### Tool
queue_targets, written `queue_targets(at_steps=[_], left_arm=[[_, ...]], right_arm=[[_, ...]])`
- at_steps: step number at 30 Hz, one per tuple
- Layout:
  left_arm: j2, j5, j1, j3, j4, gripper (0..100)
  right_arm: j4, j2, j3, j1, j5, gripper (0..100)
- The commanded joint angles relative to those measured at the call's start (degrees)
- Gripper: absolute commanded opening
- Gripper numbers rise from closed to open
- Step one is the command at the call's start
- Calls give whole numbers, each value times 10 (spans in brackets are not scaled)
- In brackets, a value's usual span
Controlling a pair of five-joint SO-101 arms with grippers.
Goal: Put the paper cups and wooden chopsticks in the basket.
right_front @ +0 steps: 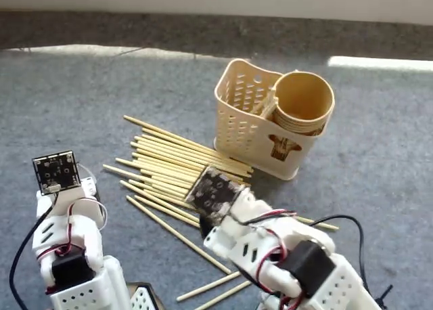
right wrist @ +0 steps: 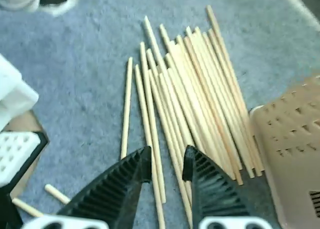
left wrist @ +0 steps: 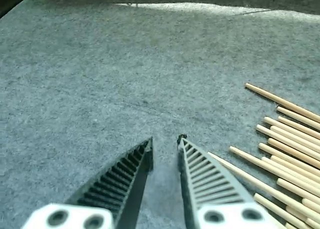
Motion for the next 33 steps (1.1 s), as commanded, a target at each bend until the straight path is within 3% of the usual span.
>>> queue_targets(at_steps=[1,9,14,20,33], left_arm=[[-1,28,-12,-3,-15,98],[-1,32,-20,-3,-16,98],[-1,32,-18,-2,-16,98],[-1,32,-18,-2,-16,98],[-1,32,-17,-2,-16,98]], right_arm=[[-7,-7,45,-60,9,116],[-6,6,113,-144,24,117],[-4,124,117,-145,90,118],[-7,256,116,-145,119,119],[-69,281,178,-119,150,120]])
